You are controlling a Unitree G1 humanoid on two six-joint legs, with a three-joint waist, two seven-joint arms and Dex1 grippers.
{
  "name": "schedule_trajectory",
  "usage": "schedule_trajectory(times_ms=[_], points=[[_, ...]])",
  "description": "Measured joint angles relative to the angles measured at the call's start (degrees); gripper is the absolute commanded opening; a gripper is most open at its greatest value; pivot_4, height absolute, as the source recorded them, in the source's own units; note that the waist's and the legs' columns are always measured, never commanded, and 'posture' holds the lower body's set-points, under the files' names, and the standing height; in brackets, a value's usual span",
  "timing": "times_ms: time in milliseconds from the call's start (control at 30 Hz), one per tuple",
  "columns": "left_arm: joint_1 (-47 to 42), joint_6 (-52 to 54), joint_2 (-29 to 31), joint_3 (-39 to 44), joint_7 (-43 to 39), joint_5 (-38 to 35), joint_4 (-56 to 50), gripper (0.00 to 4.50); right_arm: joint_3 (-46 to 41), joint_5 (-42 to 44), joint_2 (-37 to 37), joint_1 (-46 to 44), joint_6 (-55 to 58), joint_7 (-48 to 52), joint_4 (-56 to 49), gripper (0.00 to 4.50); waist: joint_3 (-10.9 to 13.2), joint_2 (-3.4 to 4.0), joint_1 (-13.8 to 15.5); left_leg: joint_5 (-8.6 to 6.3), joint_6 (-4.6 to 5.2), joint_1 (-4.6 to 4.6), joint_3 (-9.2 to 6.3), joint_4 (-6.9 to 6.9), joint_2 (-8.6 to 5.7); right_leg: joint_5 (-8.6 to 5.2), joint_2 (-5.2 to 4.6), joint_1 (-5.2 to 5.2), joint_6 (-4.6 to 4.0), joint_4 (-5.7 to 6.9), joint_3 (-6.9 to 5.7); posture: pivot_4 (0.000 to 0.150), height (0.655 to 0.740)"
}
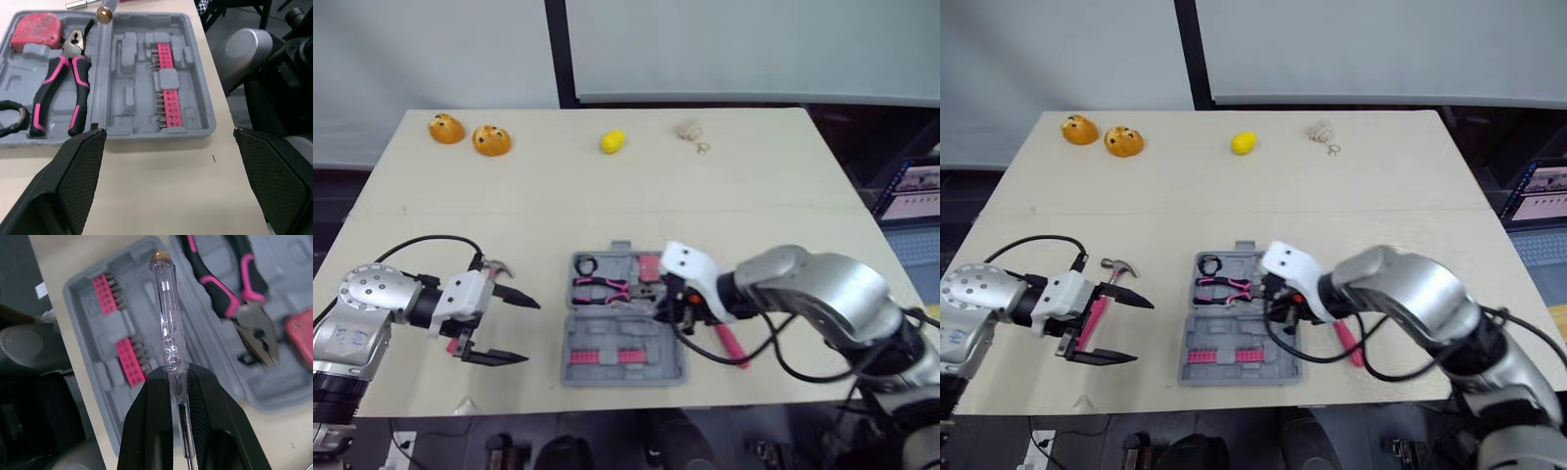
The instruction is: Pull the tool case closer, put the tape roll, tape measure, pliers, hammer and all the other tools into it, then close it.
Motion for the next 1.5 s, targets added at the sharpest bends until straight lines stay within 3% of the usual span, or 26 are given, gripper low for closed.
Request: schedule_trajectory(times_ms=[100,400,733,1500], points=[[0.0,-0.5,-0.1,-0.1,0.0,0.2,0.1,4.5,5.4,-1.9,2.0,-2.5,-0.5,0.0,3.2,0.02,0.0,0.02,0.1,0.0,0.0,-0.46,-0.01,0.41,0.0,0.0,-0.03,-0.43,0.0,0.36,-0.02,0.15,0.74],[0.2,-1.8,-0.2,-0.2,0.2,0.6,0.5,4.5,15.1,-8.2,8.6,-6.5,-5.8,0.4,13.0,0.02,0.0,0.02,-0.5,0.12,0.0,-0.42,0.02,0.64,0.0,0.12,-0.03,-0.42,-0.07,0.64,0.01,0.15,0.74],[-0.1,-1.8,-0.9,-0.5,0.8,1.4,1.8,4.5,18.5,-13.8,14.7,-8.7,-11.6,2.3,23.0,0.02,0.0,0.02,-1.7,0.14,-0.04,-0.42,0.01,0.59,0.04,0.1,-0.01,-0.45,-0.1,0.68,-0.03,0.15,0.74],[-0.1,-1.6,-1.5,-0.7,1.8,1.4,1.3,4.5,20.4,-20.8,18.4,-8.8,-15.6,6.7,27.6,0.02,0.0,0.02,-1.7,0.15,-0.05,-0.42,-0.01,0.61,0.03,0.1,-0.02,-0.45,-0.11,0.72,-0.06,0.15,0.74]])
